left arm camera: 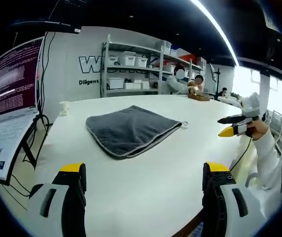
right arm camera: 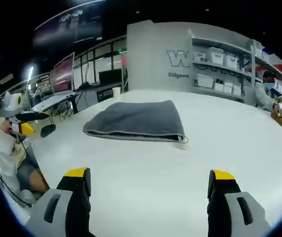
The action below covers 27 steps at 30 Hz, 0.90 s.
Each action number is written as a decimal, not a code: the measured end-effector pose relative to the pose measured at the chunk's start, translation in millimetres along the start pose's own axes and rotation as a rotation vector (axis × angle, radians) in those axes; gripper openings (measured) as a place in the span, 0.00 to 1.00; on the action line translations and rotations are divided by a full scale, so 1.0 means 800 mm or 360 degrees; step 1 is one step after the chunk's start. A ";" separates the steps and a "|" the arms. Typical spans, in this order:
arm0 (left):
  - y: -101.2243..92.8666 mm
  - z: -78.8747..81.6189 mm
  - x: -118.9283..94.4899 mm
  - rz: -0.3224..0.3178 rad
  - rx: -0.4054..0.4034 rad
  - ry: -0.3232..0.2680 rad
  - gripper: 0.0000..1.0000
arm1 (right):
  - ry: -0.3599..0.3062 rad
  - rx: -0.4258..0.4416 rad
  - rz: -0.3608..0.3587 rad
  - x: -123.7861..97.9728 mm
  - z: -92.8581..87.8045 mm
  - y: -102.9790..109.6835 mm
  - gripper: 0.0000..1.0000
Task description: Open the folded towel by lifting each exposed corner and separating the folded layers until the towel lies flat within the target outline without major curled edges
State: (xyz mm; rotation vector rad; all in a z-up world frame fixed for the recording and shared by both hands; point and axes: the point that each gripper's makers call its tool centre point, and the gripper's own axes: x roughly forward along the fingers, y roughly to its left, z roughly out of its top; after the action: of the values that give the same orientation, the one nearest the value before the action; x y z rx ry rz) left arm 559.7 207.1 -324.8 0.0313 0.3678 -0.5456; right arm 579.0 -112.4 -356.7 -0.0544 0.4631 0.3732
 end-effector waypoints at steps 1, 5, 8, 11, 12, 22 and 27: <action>0.001 0.000 0.000 0.0003 -0.0002 0.0000 0.97 | -0.0001 0.0002 0.0009 0.001 0.000 0.001 0.99; 0.005 -0.001 -0.002 0.0013 -0.0010 0.0004 0.98 | 0.0007 0.0005 0.0021 0.004 -0.002 0.005 0.99; 0.007 -0.002 -0.003 0.0014 -0.0015 0.0007 0.99 | 0.0021 -0.0010 0.0009 0.005 -0.002 0.005 0.99; 0.009 -0.003 -0.004 0.0020 -0.0027 0.0003 0.99 | 0.0024 -0.0019 0.0016 0.008 -0.001 0.009 0.99; 0.010 -0.004 -0.004 0.0023 -0.0024 0.0010 0.99 | 0.0027 -0.0024 0.0020 0.010 -0.001 0.011 0.99; 0.005 -0.004 0.000 0.0004 -0.0008 0.0019 1.00 | 0.0049 -0.0188 0.0150 0.032 0.018 0.054 0.99; 0.003 -0.001 -0.002 -0.0006 -0.0006 0.0007 1.00 | 0.0030 -0.0332 0.0260 0.048 0.041 0.089 0.99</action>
State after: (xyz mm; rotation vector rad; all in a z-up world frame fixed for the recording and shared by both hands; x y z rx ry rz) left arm 559.2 210.1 -325.0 0.0281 0.3734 -0.5488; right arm 598.8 -28.6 -341.8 -0.2238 0.4471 0.5813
